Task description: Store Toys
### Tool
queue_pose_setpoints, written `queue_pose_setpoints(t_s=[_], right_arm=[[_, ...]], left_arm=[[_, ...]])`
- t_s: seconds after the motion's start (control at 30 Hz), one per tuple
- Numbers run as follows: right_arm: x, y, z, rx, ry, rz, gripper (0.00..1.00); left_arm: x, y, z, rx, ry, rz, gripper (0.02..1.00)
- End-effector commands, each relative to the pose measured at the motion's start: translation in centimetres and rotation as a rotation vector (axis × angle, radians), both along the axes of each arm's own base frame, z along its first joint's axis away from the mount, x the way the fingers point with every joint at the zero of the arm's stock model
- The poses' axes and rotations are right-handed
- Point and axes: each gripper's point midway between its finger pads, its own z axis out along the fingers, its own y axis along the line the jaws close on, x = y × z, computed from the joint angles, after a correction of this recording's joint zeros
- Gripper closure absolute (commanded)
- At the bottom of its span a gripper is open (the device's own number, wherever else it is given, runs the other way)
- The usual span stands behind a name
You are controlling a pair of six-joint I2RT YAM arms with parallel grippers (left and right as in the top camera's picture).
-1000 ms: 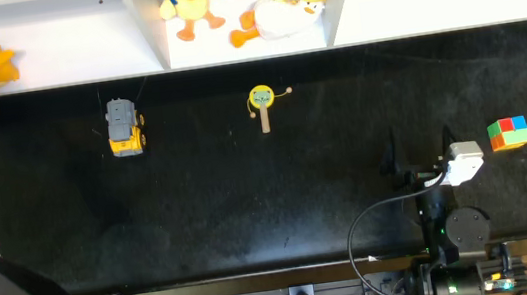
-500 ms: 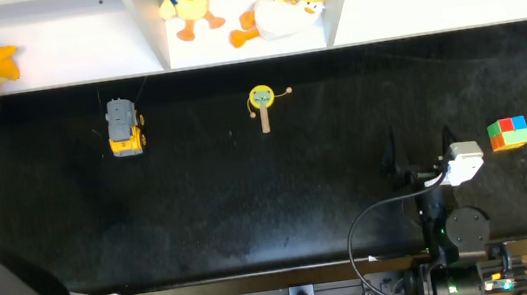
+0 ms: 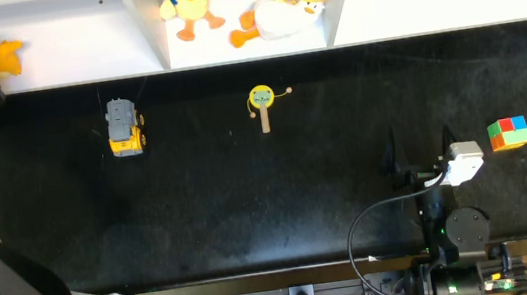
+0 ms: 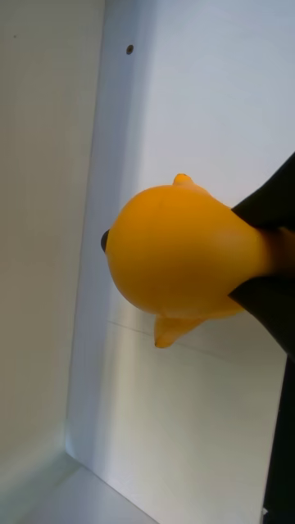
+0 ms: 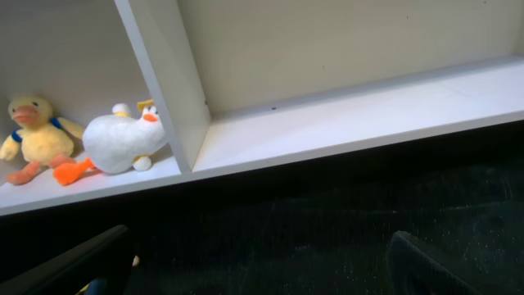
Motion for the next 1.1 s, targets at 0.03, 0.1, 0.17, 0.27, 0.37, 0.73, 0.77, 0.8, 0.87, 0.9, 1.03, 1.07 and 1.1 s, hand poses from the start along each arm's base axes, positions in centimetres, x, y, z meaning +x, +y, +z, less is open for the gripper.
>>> queue_pose_setpoints(t_s=[0.03, 0.1, 0.17, 0.27, 0.37, 0.73, 0.77, 0.8, 0.87, 0.9, 1.03, 1.07, 1.1], right_arm=[[0.0, -0.1, -0.3, 0.004, -0.002, -0.005, 0.005], [0.0, -0.1, -0.3, 0.004, -0.002, -0.005, 0.005], [0.0, -0.1, -0.3, 0.004, -0.002, -0.005, 0.005], [0.0, -0.1, -0.3, 0.004, -0.002, -0.005, 0.005], [0.0, -0.1, -0.3, 0.004, -0.002, -0.005, 0.005], [0.0, -0.1, -0.3, 0.004, -0.002, -0.005, 0.005], [0.0, -0.1, -0.3, 0.004, -0.002, -0.005, 0.005], [0.0, -0.1, -0.3, 0.004, -0.002, -0.005, 0.009], [0.0, -0.1, -0.3, 0.004, -0.002, -0.005, 0.007], [0.0, -0.1, -0.3, 0.004, -0.002, -0.005, 0.005], [0.0, -0.1, -0.3, 0.004, -0.002, -0.005, 0.005], [0.0, -0.1, -0.3, 0.004, -0.002, -0.005, 0.005], [0.0, -0.1, -0.3, 0.004, -0.002, -0.005, 0.007]], left_arm=[[0.5, 0.0, -0.4, -0.010, 0.006, 0.000, 0.726], [0.5, 0.1, -0.4, -0.010, 0.006, 0.000, 0.669], [0.5, 0.1, -0.4, -0.010, 0.006, 0.000, 0.573], [0.5, 0.1, -0.4, -0.009, 0.006, 0.000, 0.369], [0.6, 0.1, -0.2, -0.005, -0.002, 0.000, 0.215], [1.0, 0.3, 0.6, 0.016, -0.039, -0.001, 0.020], [1.0, 0.3, 0.6, 0.016, -0.039, -0.001, 0.020], [1.0, 0.3, 0.6, 0.016, -0.038, -0.001, 0.020], [1.0, 0.3, 0.6, 0.015, -0.037, -0.001, 0.020], [1.0, 0.3, 0.5, 0.015, -0.037, -0.001, 0.020], [1.2, 0.4, 0.2, 0.015, -0.037, -0.001, 0.020], [1.2, 0.4, 0.1, 0.013, -0.034, -0.001, 0.020], [1.2, 0.4, 0.1, 0.012, -0.033, -0.002, 0.020]])
